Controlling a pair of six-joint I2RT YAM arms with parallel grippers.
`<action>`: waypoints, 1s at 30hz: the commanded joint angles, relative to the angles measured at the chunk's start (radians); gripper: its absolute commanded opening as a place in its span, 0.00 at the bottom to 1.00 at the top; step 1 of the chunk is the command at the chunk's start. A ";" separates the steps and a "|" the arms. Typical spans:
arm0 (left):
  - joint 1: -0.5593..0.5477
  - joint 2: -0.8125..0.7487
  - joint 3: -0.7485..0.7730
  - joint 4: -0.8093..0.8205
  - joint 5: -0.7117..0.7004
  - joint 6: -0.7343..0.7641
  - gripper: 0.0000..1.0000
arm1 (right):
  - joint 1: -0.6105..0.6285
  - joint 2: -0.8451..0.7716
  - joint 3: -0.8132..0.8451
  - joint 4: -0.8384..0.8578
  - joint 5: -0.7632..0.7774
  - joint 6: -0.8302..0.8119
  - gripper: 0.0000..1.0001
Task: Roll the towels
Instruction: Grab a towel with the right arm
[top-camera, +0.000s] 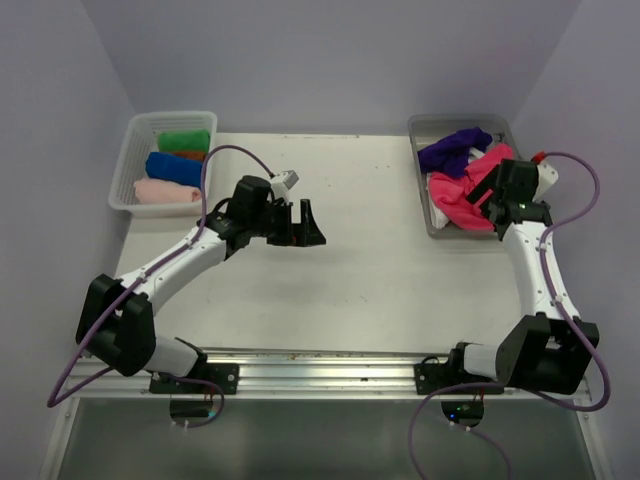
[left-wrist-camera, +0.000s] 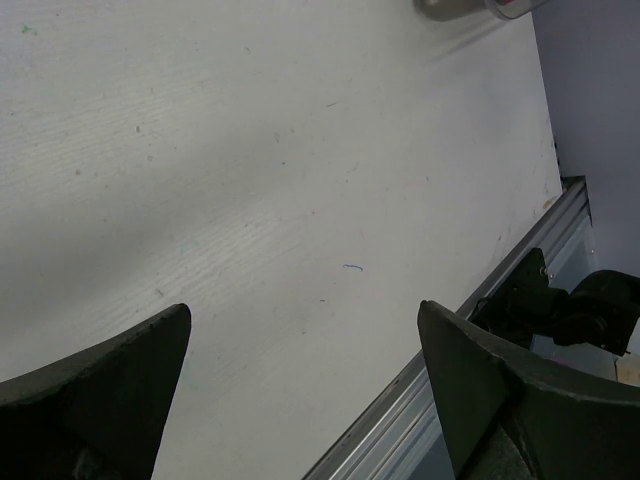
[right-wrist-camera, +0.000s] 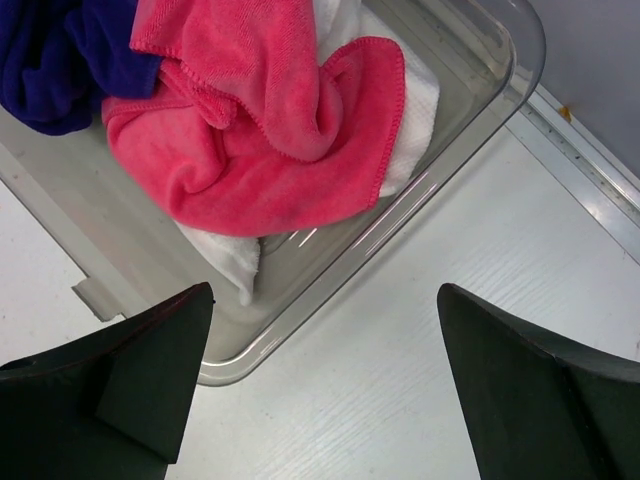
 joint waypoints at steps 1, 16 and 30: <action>0.010 -0.011 0.022 0.001 0.010 0.017 1.00 | -0.001 -0.022 -0.017 0.040 -0.011 0.002 0.98; 0.010 -0.089 -0.026 0.033 0.053 0.025 1.00 | -0.074 0.047 -0.030 0.237 -0.059 -0.051 0.97; 0.011 -0.118 -0.067 0.028 0.057 0.025 1.00 | -0.111 0.516 0.311 0.204 -0.152 -0.031 0.74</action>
